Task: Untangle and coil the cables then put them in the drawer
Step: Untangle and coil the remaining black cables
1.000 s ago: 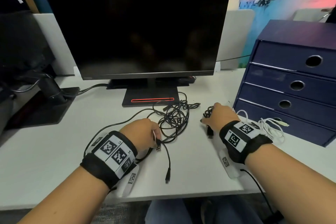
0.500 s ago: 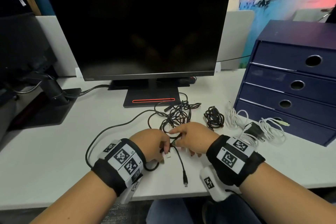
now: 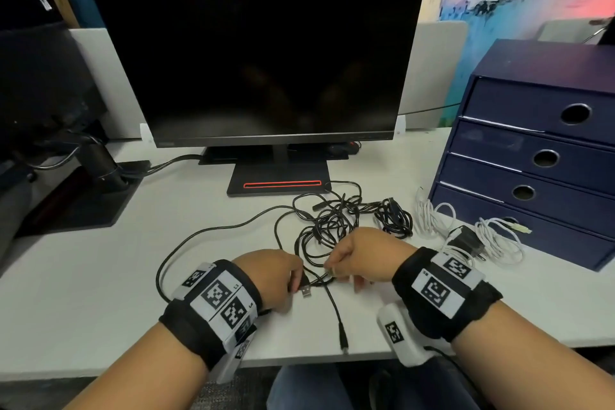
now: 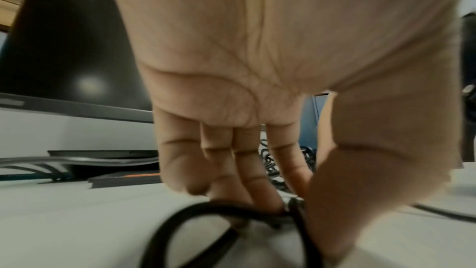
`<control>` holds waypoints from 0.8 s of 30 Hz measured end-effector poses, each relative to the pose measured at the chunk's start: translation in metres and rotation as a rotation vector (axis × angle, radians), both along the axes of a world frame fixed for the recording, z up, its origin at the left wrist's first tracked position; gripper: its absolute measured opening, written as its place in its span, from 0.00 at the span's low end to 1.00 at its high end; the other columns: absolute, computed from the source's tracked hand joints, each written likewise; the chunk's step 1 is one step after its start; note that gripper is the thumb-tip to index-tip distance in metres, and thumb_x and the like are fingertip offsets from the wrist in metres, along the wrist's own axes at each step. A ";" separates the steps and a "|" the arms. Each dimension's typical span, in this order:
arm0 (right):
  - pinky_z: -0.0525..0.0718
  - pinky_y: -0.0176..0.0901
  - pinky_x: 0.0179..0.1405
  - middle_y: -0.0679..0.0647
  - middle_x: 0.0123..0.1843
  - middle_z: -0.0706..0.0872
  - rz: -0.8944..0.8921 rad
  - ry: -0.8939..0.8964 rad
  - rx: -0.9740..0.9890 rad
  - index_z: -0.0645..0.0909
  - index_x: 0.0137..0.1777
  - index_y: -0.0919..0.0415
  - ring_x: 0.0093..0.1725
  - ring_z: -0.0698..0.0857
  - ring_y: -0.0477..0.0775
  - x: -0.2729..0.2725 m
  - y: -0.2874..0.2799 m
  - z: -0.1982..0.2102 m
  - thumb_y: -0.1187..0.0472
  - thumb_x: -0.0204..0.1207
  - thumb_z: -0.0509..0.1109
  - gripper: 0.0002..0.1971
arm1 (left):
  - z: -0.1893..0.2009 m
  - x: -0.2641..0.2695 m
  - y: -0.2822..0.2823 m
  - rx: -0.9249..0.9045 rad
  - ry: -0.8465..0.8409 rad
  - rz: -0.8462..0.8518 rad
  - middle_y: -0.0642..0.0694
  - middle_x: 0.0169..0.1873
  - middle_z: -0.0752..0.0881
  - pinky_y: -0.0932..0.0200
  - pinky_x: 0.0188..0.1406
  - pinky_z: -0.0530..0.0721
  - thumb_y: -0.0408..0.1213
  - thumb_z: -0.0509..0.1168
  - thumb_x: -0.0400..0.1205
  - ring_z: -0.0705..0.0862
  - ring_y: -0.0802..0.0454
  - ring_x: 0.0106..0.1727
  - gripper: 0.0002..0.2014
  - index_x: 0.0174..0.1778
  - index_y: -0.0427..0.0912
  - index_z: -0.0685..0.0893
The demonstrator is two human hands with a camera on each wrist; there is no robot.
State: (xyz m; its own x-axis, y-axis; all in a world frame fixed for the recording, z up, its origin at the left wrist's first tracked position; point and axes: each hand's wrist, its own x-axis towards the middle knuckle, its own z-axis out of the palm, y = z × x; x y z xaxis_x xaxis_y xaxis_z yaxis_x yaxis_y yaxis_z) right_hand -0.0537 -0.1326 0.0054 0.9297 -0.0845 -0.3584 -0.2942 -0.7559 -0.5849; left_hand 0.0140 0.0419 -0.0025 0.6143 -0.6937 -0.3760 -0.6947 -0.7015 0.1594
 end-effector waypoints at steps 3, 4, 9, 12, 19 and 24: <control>0.81 0.35 0.27 0.49 0.42 0.86 -0.207 -0.243 0.084 0.85 0.46 0.53 0.31 0.85 0.49 0.007 -0.010 0.002 0.58 0.79 0.68 0.04 | 0.000 0.008 0.009 -0.013 -0.011 0.071 0.52 0.44 0.80 0.58 0.39 0.77 0.32 0.67 0.72 0.79 0.51 0.43 0.15 0.47 0.53 0.72; 0.85 0.39 0.29 0.52 0.46 0.84 -0.314 -0.316 0.085 0.83 0.46 0.51 0.35 0.85 0.50 0.011 -0.015 0.001 0.58 0.78 0.68 0.02 | 0.001 0.010 0.011 -0.026 -0.019 0.085 0.51 0.45 0.80 0.58 0.40 0.78 0.32 0.66 0.73 0.80 0.51 0.44 0.14 0.48 0.53 0.73; 0.91 0.53 0.38 0.55 0.59 0.79 -0.485 -0.216 0.339 0.77 0.69 0.53 0.47 0.87 0.59 0.022 -0.022 -0.007 0.63 0.77 0.70 0.19 | 0.005 0.018 0.016 -0.070 -0.216 0.090 0.50 0.51 0.79 0.57 0.54 0.78 0.40 0.60 0.81 0.78 0.50 0.55 0.07 0.49 0.53 0.83; 0.89 0.51 0.49 0.57 0.59 0.85 -0.454 -0.226 0.443 0.78 0.71 0.59 0.51 0.87 0.55 0.027 -0.019 -0.013 0.66 0.79 0.67 0.20 | 0.009 0.024 0.011 -0.105 -0.285 0.114 0.51 0.53 0.77 0.55 0.60 0.74 0.39 0.63 0.80 0.73 0.50 0.59 0.07 0.48 0.54 0.85; 0.80 0.36 0.59 0.38 0.53 0.87 -0.340 -0.525 0.492 0.89 0.54 0.50 0.52 0.84 0.36 0.019 -0.006 -0.002 0.64 0.76 0.73 0.11 | 0.017 0.024 -0.015 -0.573 -0.127 0.196 0.53 0.59 0.74 0.52 0.57 0.80 0.47 0.66 0.80 0.77 0.52 0.57 0.12 0.56 0.55 0.72; 0.83 0.31 0.53 0.52 0.49 0.90 -0.248 -0.708 0.550 0.91 0.47 0.61 0.48 0.87 0.43 0.019 0.003 0.010 0.74 0.70 0.74 0.10 | 0.022 0.025 -0.024 -0.690 -0.073 0.219 0.52 0.58 0.76 0.51 0.50 0.84 0.47 0.72 0.73 0.81 0.52 0.51 0.26 0.62 0.55 0.67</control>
State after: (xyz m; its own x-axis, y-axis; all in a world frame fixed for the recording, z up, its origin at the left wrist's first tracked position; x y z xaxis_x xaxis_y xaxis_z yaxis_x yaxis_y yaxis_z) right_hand -0.0343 -0.1291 0.0156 0.9250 -0.2969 0.2372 0.1524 -0.2819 -0.9473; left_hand 0.0388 0.0179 0.0197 0.7730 -0.6164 0.1498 -0.5756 -0.5823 0.5741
